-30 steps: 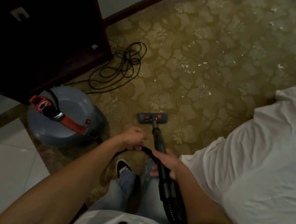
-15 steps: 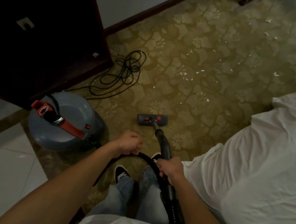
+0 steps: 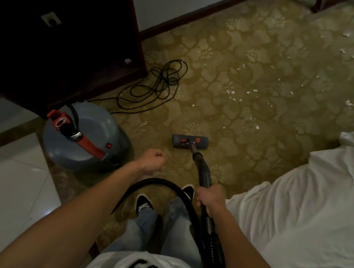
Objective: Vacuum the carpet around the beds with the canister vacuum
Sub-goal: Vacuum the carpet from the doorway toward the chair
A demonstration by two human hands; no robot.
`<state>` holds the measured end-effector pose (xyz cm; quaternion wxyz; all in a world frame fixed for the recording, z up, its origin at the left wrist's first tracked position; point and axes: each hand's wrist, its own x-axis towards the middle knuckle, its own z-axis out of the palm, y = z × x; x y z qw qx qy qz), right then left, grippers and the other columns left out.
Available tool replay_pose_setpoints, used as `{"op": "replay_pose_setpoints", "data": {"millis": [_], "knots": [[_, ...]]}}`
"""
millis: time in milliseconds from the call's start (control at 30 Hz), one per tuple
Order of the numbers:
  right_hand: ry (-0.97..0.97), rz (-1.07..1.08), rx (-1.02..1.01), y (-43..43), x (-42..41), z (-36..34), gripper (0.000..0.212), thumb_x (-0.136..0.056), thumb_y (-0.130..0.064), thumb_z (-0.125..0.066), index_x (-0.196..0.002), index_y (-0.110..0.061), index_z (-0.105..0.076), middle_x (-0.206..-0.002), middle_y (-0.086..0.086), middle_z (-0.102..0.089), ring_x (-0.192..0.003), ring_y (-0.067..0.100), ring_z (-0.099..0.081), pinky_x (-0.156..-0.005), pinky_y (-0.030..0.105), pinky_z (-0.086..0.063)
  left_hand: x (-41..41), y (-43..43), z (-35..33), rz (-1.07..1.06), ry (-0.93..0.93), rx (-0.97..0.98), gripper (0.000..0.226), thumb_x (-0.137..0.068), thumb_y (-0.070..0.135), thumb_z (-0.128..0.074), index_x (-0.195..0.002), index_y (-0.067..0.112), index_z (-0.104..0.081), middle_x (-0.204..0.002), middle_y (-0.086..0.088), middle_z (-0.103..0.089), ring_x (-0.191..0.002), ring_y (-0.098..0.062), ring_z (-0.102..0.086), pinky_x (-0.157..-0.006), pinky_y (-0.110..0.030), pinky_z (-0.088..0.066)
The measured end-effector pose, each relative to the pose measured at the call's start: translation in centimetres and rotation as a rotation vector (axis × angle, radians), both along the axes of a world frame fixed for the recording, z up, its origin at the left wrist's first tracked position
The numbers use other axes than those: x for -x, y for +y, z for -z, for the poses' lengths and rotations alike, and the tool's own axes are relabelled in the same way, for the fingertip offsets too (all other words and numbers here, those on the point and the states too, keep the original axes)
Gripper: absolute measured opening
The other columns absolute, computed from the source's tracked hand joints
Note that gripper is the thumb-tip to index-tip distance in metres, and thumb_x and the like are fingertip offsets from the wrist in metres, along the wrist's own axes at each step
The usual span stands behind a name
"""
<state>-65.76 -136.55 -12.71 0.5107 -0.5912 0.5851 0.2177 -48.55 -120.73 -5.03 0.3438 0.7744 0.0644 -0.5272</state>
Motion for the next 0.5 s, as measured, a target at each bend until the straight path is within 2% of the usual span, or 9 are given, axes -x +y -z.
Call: {"op": "replay_pose_setpoints", "data": {"millis": [167,300,500], "knots": [[-0.008,0.003,-0.025,-1.9,-0.2,-0.2,0.026,-0.081,-0.013,-0.073,-0.099,0.005,-0.067,-0.067,0.015,-0.069,-0.049,0.022,-0.061,-0.057,0.035,-0.053,-0.4,-1.4,-0.1,-0.010,-0.033,-0.009,0.009,-0.101,0.027,-0.057,-0.102,0.024,-0.065,-0.109,-0.004,-0.067,-0.092,-0.016,-0.064,-0.064,-0.026,-0.046],[-0.013,-0.040,-0.038,-3.2,-0.1,-0.5,0.029,-0.080,-0.014,-0.073,-0.102,0.005,-0.066,-0.069,0.014,-0.067,-0.045,0.019,-0.059,-0.053,0.033,-0.051,-0.8,-2.5,-0.3,0.001,-0.041,-0.021,0.011,-0.101,0.027,-0.057,-0.102,0.022,-0.066,-0.108,-0.004,-0.067,-0.092,-0.017,-0.064,-0.061,-0.025,-0.045],[-0.018,-0.168,-0.037,-4.9,-1.7,-1.5,0.024,-0.084,-0.011,-0.070,-0.104,0.003,-0.065,-0.070,0.013,-0.066,-0.046,0.017,-0.058,-0.051,0.031,-0.050,-1.8,-3.8,-0.5,-0.012,-0.050,-0.025,0.010,-0.100,0.029,-0.058,-0.103,0.023,-0.065,-0.107,-0.003,-0.065,-0.098,-0.020,-0.063,-0.066,-0.028,-0.046]]}}
